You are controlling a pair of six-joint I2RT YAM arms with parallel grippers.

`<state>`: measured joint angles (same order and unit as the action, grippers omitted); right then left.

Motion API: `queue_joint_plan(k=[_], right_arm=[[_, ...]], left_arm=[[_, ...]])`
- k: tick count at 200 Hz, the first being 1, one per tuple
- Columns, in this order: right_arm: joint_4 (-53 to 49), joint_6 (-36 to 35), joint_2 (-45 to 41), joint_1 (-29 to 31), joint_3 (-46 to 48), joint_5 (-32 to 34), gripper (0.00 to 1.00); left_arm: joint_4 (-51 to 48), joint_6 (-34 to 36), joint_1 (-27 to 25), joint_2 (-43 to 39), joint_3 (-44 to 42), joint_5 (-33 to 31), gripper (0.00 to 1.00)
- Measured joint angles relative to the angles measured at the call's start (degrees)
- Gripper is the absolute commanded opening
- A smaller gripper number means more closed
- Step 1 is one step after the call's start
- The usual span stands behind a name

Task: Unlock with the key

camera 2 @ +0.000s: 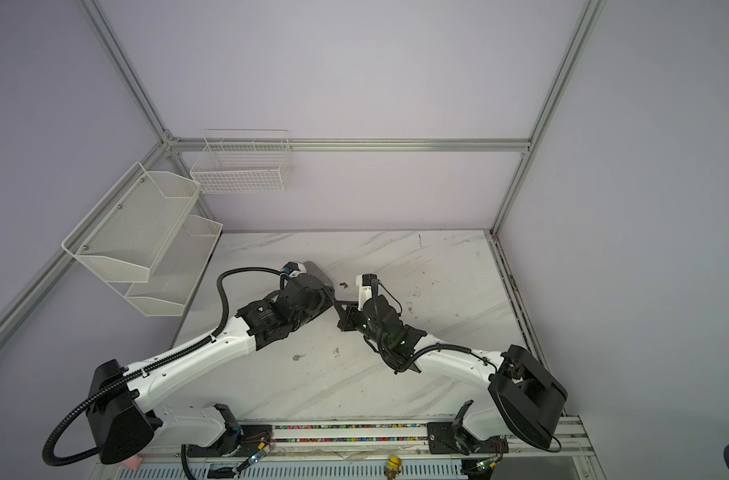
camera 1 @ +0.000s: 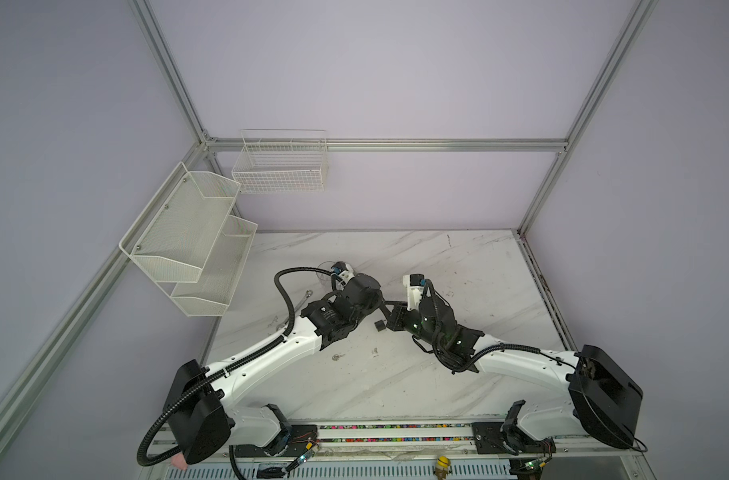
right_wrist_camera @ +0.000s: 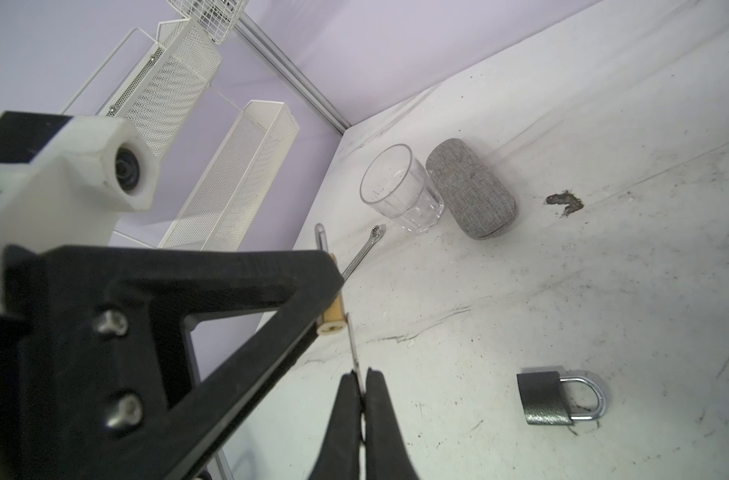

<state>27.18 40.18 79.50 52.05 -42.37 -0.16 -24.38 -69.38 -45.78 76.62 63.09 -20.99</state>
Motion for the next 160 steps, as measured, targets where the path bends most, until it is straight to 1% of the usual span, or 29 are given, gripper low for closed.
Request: queue_joint_plan(k=[160], right_arm=[[0.0,0.3,1.1,0.0,0.0,-1.1,0.00]], left_arm=[[-0.1,0.0,0.0,0.6,0.0,-0.9,0.00]])
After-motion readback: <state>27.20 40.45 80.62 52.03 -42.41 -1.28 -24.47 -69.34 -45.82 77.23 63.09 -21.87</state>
